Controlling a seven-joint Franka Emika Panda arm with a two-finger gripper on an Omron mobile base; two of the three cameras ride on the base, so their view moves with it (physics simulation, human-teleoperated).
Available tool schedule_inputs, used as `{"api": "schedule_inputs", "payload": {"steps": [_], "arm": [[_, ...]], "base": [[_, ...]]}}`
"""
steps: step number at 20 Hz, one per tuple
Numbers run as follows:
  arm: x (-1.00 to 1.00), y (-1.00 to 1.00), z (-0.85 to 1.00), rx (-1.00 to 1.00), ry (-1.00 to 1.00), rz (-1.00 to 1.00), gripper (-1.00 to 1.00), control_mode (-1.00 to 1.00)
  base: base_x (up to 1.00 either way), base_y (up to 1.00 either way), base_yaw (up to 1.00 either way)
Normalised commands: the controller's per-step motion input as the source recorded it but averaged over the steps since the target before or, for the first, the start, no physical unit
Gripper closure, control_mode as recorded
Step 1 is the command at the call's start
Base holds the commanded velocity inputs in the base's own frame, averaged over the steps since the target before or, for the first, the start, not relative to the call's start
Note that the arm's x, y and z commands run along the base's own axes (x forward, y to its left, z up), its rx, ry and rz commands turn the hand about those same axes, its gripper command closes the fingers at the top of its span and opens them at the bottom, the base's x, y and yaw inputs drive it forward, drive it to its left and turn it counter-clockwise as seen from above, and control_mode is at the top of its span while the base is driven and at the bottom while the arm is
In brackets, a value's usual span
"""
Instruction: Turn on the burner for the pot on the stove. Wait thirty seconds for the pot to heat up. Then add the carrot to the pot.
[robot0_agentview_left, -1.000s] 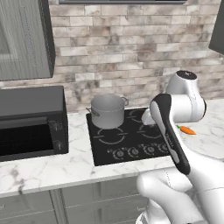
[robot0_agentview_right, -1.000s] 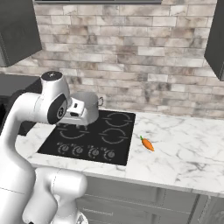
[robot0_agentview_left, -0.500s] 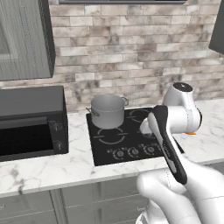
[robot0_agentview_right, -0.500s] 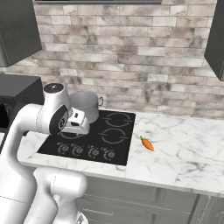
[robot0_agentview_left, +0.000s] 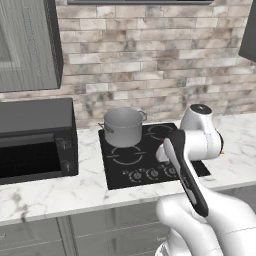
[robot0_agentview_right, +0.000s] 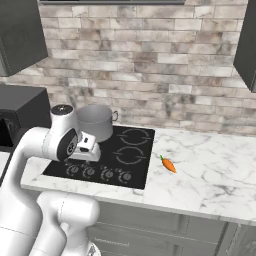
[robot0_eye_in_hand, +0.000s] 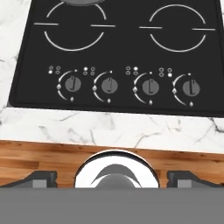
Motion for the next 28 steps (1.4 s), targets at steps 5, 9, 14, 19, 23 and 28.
{"api": "schedule_inputs", "payload": {"steps": [5, 9, 14, 19, 23, 28], "arm": [[0.0, 0.02, -0.33, 0.0, 0.0, 0.0, -1.0, -1.0], [0.01, 0.06, -0.3, 0.0, 0.0, 0.0, -1.0, -1.0], [0.05, 0.07, -0.2, 0.0, 0.0, 0.0, -1.0, -1.0], [0.11, 0.03, -0.12, 0.0, 0.0, 0.0, -1.0, -1.0], [0.21, 0.01, -0.08, 0.0, 0.0, 0.0, -1.0, -1.0], [0.24, 0.03, -0.08, 0.0, 0.0, 0.0, -1.0, -1.0]], "base": [[0.0, 0.0, 0.0], [0.0, 0.0, 0.0], [0.0, 0.0, 0.0], [0.0, 0.0, 0.0], [0.0, 0.0, 0.0], [0.0, 0.0, 0.0]]}}
